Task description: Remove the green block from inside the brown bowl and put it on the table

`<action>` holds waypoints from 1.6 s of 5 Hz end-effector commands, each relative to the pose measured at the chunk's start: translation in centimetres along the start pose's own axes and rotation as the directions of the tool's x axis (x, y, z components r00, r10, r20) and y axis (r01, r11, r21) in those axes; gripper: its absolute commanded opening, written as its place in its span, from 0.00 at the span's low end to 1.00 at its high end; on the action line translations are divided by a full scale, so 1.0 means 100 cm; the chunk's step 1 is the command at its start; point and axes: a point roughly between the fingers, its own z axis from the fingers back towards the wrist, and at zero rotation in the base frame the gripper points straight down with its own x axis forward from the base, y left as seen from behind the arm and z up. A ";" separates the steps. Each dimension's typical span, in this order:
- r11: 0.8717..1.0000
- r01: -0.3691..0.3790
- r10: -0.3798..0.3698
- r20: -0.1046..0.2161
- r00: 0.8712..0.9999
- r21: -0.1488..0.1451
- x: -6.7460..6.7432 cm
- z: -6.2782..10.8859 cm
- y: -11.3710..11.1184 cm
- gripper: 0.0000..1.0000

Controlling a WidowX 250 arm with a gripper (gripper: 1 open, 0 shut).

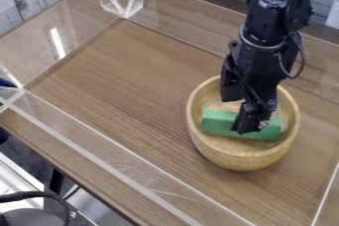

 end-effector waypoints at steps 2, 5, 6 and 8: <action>0.999 0.012 -0.015 0.054 0.998 0.042 0.005 0.014 0.004 1.00; 0.999 0.025 -0.026 0.049 0.998 0.032 0.007 0.002 0.005 1.00; 0.999 0.025 -0.026 0.043 0.999 0.024 0.007 -0.003 0.005 0.00; 0.999 0.023 -0.025 0.054 0.998 0.028 0.007 -0.004 0.006 0.00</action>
